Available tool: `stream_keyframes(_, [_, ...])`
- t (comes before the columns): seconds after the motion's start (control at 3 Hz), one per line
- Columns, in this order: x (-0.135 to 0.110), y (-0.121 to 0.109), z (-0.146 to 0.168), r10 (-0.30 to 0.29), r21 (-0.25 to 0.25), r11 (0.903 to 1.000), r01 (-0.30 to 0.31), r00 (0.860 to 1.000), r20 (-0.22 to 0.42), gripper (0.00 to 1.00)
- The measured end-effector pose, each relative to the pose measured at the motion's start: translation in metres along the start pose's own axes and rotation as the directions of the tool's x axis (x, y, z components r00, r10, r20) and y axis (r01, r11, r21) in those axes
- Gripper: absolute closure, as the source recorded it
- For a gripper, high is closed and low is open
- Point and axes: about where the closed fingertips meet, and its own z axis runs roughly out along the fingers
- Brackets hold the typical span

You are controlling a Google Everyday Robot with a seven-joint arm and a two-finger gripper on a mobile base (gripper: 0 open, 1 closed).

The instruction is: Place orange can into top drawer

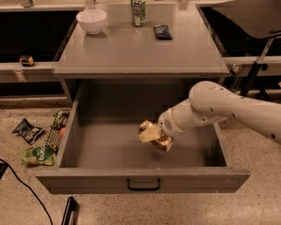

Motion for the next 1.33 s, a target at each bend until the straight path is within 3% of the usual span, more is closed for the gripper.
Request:
stream_keyframes(1.0, [0.026,-0.041,0.007,0.100,0.009,0.9950,-0.100,0.993,-0.060,0.12])
stream_keyframes(1.33, [0.026,-0.043,0.006,0.103,0.011,0.9947,-0.102,0.993,-0.062,0.00])
